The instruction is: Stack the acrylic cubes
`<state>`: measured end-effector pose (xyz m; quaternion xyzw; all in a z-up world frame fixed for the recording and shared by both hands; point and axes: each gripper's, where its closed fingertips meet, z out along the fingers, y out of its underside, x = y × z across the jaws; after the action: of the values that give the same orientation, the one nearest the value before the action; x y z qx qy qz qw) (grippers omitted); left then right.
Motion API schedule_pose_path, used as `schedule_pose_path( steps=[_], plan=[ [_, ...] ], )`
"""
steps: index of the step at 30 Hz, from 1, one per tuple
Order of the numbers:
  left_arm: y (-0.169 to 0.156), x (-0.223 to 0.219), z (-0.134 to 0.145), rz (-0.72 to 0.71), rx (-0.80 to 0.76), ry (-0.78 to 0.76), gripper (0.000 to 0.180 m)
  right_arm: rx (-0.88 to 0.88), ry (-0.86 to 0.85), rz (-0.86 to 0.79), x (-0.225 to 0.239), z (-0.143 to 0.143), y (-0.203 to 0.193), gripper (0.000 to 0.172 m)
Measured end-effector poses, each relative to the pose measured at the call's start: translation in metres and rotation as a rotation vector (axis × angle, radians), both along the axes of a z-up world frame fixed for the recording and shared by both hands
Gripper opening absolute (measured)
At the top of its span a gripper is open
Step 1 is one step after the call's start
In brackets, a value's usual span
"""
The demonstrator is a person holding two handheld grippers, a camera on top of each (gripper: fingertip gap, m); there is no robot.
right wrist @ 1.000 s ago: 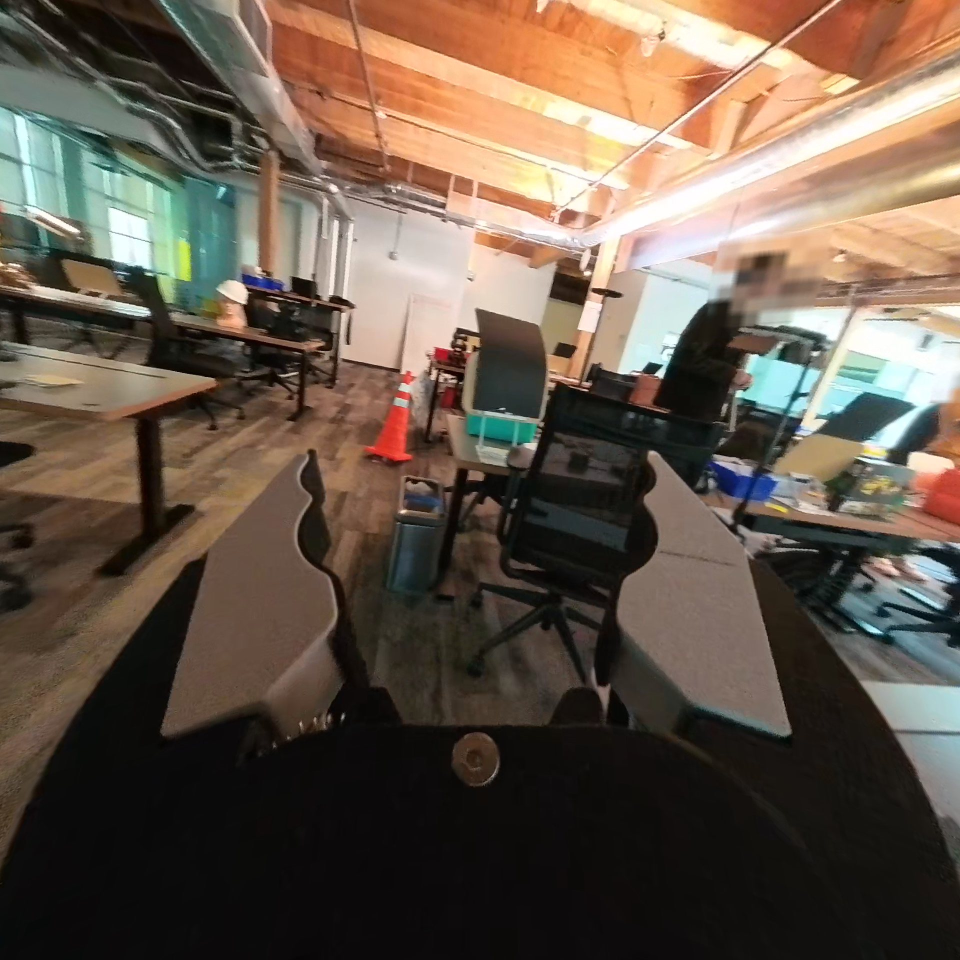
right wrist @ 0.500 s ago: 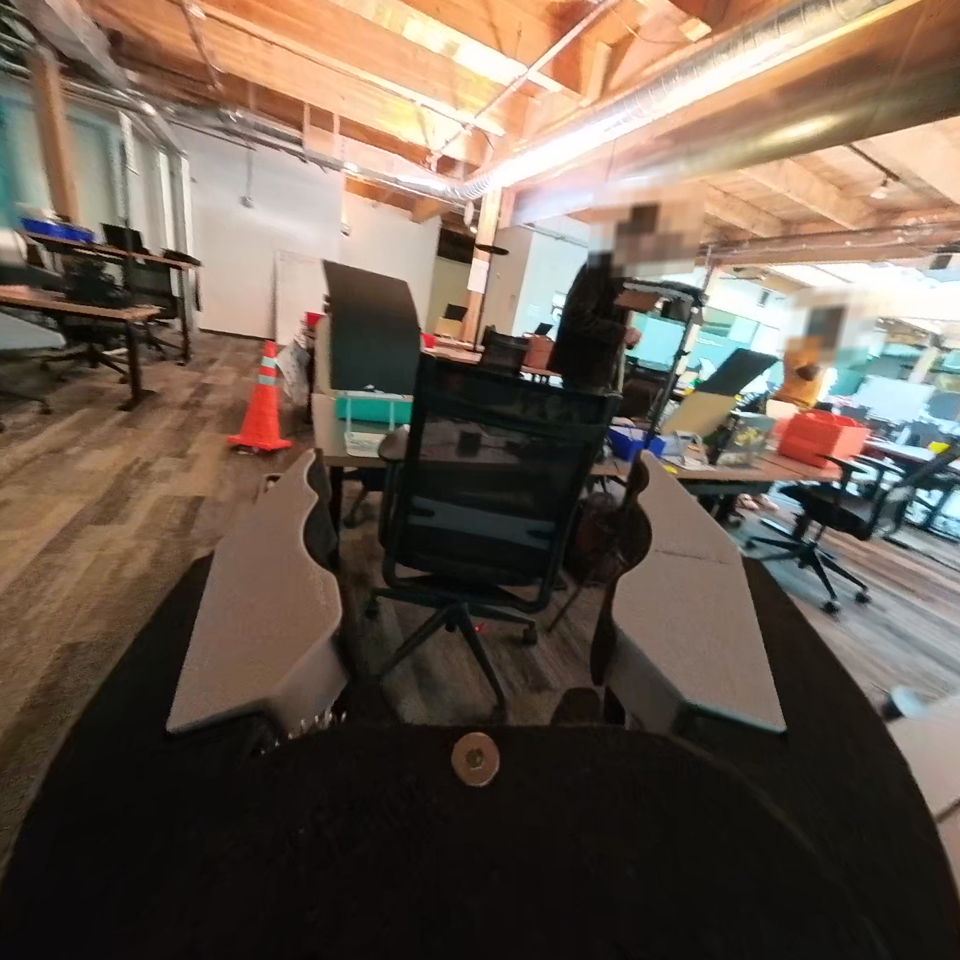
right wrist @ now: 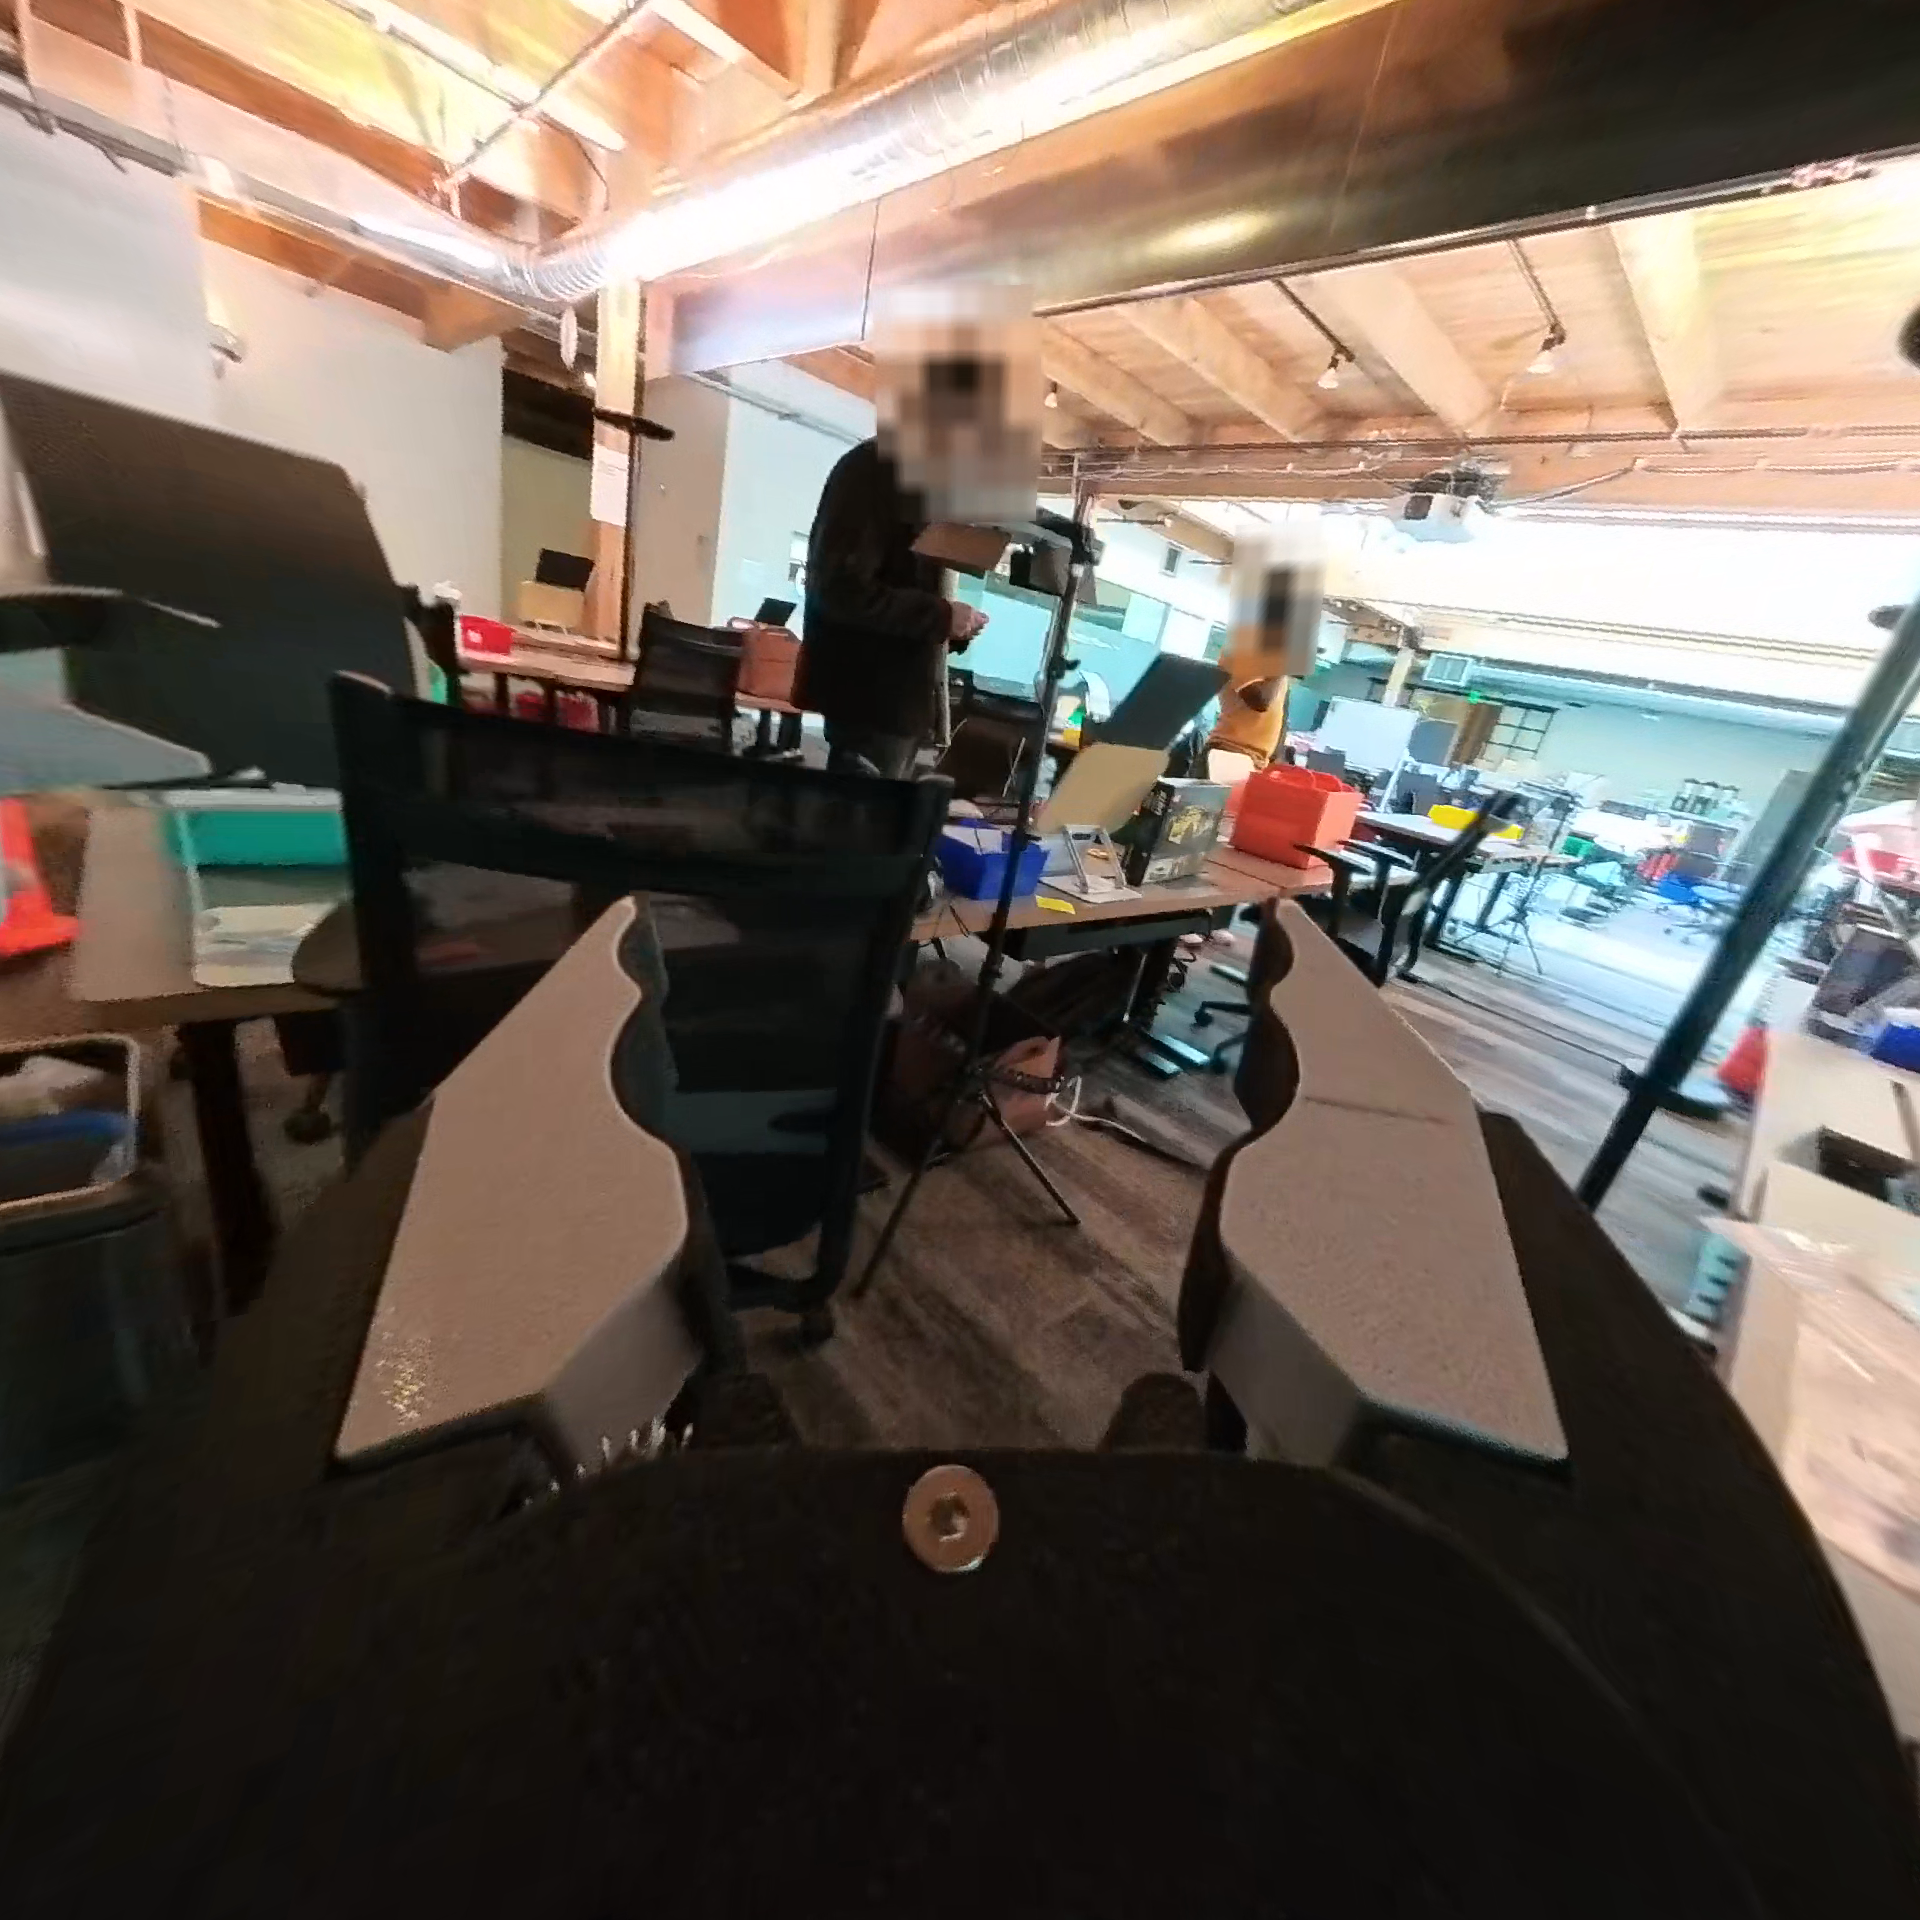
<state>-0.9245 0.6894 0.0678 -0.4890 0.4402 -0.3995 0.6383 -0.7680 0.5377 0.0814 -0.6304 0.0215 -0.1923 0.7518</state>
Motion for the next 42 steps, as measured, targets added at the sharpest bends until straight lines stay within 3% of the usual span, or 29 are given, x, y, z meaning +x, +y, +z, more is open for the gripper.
schedule_pose_path(
  steps=[5,13,19,23,27,35,42],
  plan=[
    [0.039,0.068,-0.018,-0.149,-0.024,0.040,0.097,-0.063,-0.031,-0.135,0.040,-0.013,0.029,0.107],
    [0.052,0.211,-0.052,-0.409,-0.052,0.073,0.086,-0.092,0.009,-0.280,0.136,-0.037,0.050,0.105],
    [0.072,0.349,-0.076,-0.532,-0.238,0.139,0.053,-0.070,-0.008,-0.317,0.256,-0.044,0.084,0.105],
    [0.105,0.439,-0.081,-0.503,-0.334,0.150,0.054,-0.048,0.029,-0.308,0.346,-0.038,0.111,0.105],
    [0.137,0.502,-0.083,-0.469,-0.384,0.181,0.058,-0.075,0.047,-0.282,0.418,-0.039,0.137,0.102],
    [0.230,0.562,-0.107,-0.250,-0.380,0.202,0.049,-0.112,0.120,-0.209,0.507,-0.063,0.205,0.090],
    [0.342,0.622,-0.089,-0.125,-0.354,0.076,0.046,-0.120,0.041,-0.177,0.571,-0.048,0.287,0.085]
  ],
)
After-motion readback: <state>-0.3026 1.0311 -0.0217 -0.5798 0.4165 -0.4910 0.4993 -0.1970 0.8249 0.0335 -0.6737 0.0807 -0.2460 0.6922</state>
